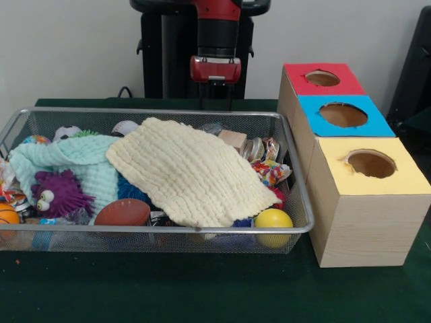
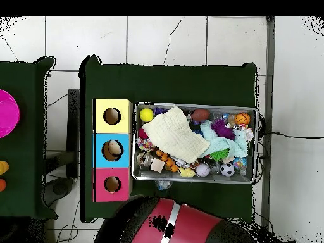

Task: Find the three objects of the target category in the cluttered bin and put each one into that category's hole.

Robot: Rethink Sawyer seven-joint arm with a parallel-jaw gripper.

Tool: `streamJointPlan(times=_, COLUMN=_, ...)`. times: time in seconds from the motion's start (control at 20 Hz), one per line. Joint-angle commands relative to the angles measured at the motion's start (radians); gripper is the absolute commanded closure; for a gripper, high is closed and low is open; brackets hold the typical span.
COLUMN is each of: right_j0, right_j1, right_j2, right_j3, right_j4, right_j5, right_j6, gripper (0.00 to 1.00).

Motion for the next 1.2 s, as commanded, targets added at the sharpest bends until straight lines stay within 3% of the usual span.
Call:
streamJointPlan(times=0.05, right_j0=-0.009, right_j1=0.058, right_j2=0.036, right_j3=-0.092, right_j4=0.025, right_j5=-0.028, right_j6=0.203, gripper=0.0)
streamJointPlan(times=1.2, right_j0=0.009, right_j1=0.167, right_j2=0.033, right_j3=-0.133, right_j4=0.081, right_j5=-0.161, right_j6=0.22, gripper=0.0)
